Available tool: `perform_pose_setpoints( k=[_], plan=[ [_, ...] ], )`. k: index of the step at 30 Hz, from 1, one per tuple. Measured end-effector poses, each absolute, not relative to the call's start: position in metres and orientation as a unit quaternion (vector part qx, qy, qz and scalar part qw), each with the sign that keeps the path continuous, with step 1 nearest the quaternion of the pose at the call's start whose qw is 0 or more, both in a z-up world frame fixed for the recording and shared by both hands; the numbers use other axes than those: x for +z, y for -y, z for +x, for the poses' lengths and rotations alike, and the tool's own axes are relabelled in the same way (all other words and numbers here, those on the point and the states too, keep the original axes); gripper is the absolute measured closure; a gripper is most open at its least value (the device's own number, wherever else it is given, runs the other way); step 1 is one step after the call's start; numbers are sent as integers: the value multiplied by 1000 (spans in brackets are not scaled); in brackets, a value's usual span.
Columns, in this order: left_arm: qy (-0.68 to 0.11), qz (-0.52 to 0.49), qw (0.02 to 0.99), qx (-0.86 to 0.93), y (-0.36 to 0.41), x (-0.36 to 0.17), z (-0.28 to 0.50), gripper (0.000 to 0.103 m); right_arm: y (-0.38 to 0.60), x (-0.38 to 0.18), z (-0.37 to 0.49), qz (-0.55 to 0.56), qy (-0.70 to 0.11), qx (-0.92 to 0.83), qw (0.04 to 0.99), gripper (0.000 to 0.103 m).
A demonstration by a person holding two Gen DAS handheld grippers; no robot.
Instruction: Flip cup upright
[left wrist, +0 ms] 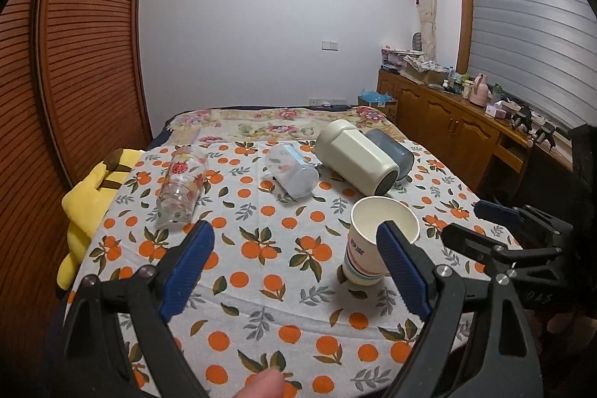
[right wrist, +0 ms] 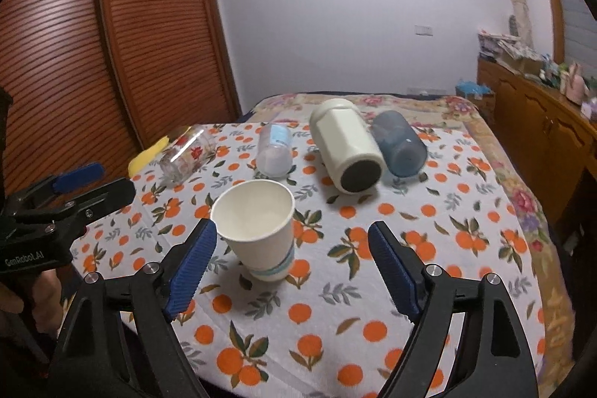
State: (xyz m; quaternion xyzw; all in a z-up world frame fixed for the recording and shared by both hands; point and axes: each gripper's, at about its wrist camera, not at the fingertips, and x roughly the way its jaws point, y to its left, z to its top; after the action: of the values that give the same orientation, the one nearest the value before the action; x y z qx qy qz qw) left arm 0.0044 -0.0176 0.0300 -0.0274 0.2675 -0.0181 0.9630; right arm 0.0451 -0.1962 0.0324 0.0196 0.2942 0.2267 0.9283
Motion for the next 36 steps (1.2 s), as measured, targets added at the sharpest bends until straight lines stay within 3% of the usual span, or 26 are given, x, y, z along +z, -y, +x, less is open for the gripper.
perform_pose_setpoints(
  k=[36],
  plan=[
    [-280, -15, 960, -9, 18, 15, -16, 14, 205, 25, 17, 35, -279, 199, 939, 17]
  ],
)
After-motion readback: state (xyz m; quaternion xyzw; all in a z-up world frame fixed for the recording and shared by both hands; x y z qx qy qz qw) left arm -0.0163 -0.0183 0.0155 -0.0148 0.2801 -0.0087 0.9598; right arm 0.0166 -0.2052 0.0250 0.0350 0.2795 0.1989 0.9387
